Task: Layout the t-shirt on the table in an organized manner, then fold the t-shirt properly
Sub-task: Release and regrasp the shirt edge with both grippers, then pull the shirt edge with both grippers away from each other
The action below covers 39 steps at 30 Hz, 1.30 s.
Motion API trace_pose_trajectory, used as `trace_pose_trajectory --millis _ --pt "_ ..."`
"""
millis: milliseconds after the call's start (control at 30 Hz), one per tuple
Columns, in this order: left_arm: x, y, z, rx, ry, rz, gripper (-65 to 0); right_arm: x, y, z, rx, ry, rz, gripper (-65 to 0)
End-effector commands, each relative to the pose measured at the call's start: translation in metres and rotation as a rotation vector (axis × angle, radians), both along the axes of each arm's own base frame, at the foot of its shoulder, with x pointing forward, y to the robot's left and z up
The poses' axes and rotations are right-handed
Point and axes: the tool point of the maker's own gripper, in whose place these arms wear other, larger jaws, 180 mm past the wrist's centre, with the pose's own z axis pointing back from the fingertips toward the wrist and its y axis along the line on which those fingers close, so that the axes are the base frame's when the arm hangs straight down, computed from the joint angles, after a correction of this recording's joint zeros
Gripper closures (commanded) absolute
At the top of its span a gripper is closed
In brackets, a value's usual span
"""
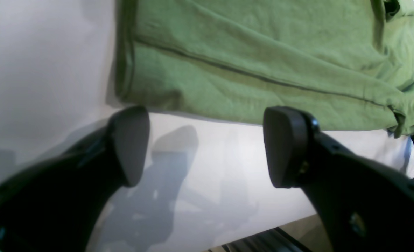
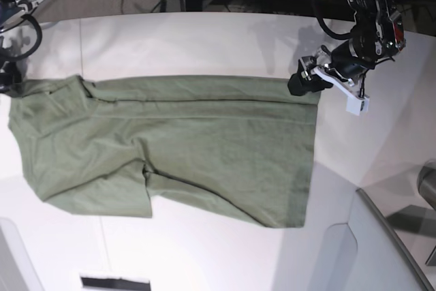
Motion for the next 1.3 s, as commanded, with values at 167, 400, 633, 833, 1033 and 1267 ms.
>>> trace_pose_trajectory --millis 167,400,633,833,1033,1267 --pt "0.0 0.005 -0.003 -0.015 -0.002 0.024 -48.1 0.0 -0.001 0.002 0.002 0.014 0.014 -3.6" --pt "-0.009 0.043 -0.006 -0.027 -0.002 0.197 -47.4 -0.003 0.006 0.0 0.033 0.027 0.04 -3.2" --pt "-0.001 0.034 -0.014 -0.058 0.011 0.187 -47.4 -0.002 0.007 0.001 0.036 0.027 0.043 -0.2" --pt "0.005 0.031 -0.023 -0.087 0.022 0.207 -47.2 -0.003 0.007 0.0 0.036 0.028 0.043 -0.2" --pt "0.006 0.033 -0.033 -0.104 0.017 0.253 -47.2 -0.003 0.007 0.0 0.036 0.03 0.043 -0.2" --pt "0.01 0.033 -0.034 -0.113 0.017 0.257 -46.9 -0.002 0.007 0.001 0.036 0.027 0.043 -0.2"
